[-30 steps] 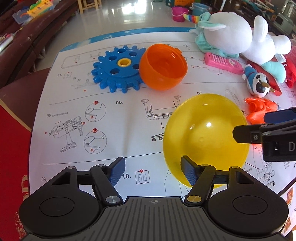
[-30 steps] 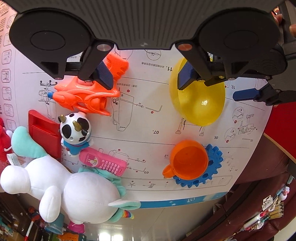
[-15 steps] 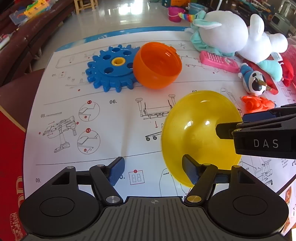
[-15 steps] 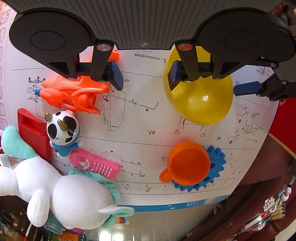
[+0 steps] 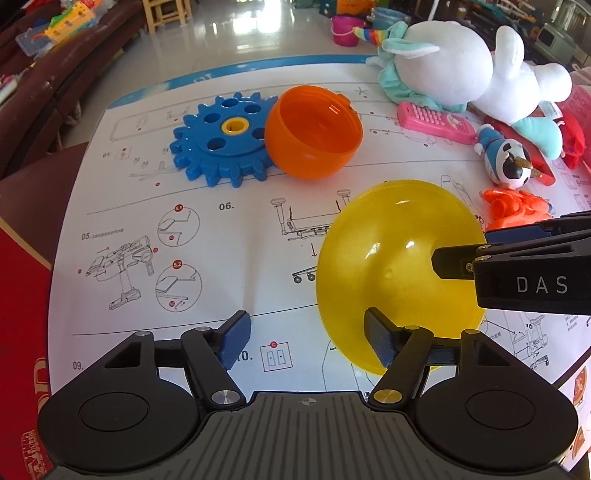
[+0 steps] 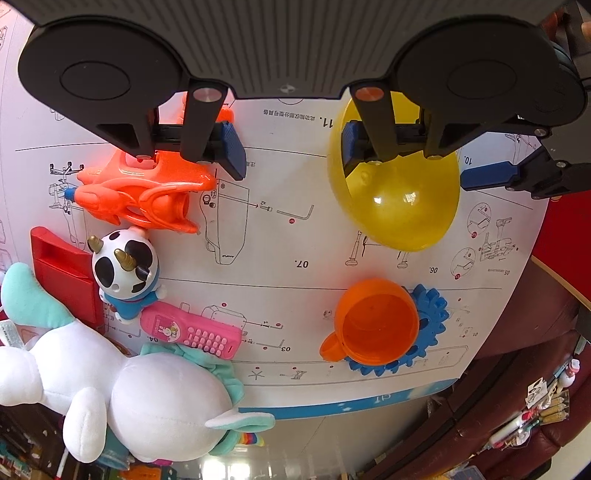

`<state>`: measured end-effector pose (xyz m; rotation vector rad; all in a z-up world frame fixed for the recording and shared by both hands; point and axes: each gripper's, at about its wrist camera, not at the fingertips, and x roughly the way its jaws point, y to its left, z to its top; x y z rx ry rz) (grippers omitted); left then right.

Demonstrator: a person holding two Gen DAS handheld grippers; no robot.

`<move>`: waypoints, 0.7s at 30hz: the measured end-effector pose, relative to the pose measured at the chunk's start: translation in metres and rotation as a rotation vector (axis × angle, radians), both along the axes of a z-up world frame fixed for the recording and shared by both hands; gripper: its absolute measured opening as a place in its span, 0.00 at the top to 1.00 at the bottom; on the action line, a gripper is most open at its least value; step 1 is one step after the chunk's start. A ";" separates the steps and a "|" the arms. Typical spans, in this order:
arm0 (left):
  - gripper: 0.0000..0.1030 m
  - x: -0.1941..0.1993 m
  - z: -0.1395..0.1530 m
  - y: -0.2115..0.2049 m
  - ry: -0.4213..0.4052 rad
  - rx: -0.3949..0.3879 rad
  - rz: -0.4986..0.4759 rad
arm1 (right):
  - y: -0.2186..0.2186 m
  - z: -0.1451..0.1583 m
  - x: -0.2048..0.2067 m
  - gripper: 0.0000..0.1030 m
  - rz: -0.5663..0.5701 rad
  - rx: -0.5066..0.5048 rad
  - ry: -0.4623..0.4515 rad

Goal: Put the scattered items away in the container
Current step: 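Close both grippers on the rim of the yellow bowl, then lift the yellow bowl with both grippers and carry it toward the red box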

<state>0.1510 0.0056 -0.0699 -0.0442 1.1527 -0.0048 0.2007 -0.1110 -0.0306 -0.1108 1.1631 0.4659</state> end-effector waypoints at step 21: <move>0.75 -0.002 0.004 -0.012 0.001 -0.066 -0.044 | 0.004 -0.003 -0.011 0.85 0.017 0.037 -0.008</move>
